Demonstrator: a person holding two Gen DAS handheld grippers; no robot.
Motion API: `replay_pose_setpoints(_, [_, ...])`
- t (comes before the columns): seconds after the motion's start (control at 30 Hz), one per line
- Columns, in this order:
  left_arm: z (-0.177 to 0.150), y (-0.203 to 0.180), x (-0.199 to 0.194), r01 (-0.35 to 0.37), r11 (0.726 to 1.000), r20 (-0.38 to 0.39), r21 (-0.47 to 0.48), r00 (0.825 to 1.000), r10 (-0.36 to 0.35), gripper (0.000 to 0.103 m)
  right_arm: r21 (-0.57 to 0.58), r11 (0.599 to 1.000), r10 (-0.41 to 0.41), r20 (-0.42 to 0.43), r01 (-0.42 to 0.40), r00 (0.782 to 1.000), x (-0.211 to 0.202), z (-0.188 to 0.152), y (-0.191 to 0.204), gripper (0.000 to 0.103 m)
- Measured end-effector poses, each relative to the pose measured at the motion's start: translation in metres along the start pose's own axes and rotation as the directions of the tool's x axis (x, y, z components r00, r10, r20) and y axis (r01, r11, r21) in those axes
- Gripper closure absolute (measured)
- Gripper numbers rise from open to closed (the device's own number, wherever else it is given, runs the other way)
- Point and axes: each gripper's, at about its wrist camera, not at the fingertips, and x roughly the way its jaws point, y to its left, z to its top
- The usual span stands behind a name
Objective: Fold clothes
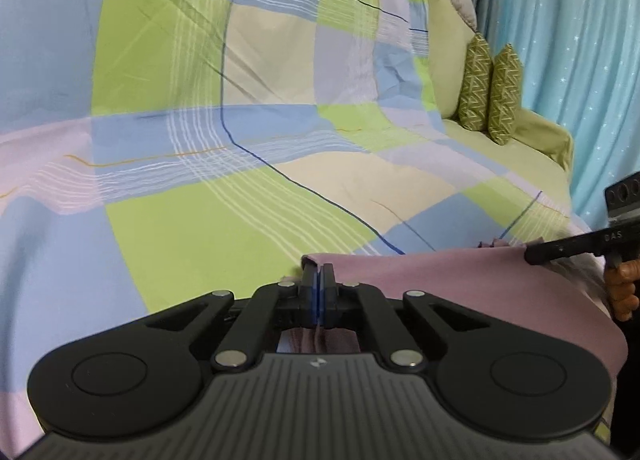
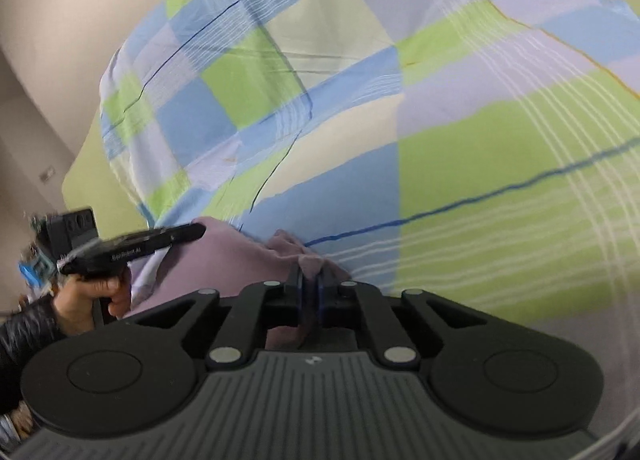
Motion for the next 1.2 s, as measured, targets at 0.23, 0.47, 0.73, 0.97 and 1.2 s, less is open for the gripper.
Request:
replay_pose_setpoints(0.23, [-0.005, -0.015, -0.051, -0.124, 0.99, 0.025, 0.071, 0.992, 0.122, 0.103, 0.066, 0.991, -0.122, 0.104, 0.115, 0.987, -0.04, 0.001, 0.007, 0.084])
replay_pose_setpoints(0.47, [-0.046, -0.095, -0.101, -0.067, 0.96, 0.011, 0.27, 0.998, 0.066, 0.071, -0.006, 1.0, -0.006, 0.038, 0.007, 0.999, -0.062, -0.031, 0.059, 0.075])
replay_pose_setpoints(0.73, [-0.096, -0.109, -0.093, -0.097, 0.954, -0.099, 0.283, 0.987, 0.13, 0.067, -0.102, 0.994, 0.015, -0.152, -0.031, 0.988, -0.041, -0.073, 0.09, 0.074])
replay_pose_setpoints(0.97, [-0.094, -0.11, -0.095, -0.124, 0.966, -0.129, 0.227, 0.979, 0.156, 0.067, -0.154, 0.988, -0.037, -0.175, 0.009, 0.984, -0.053, -0.077, 0.094, 0.074])
replay_pose_setpoints(1.2, [-0.091, -0.11, -0.09, -0.139, 0.966, -0.127, 0.22, 0.977, 0.17, 0.067, -0.172, 0.984, -0.071, -0.176, 0.04, 0.982, -0.05, -0.077, 0.102, 0.074])
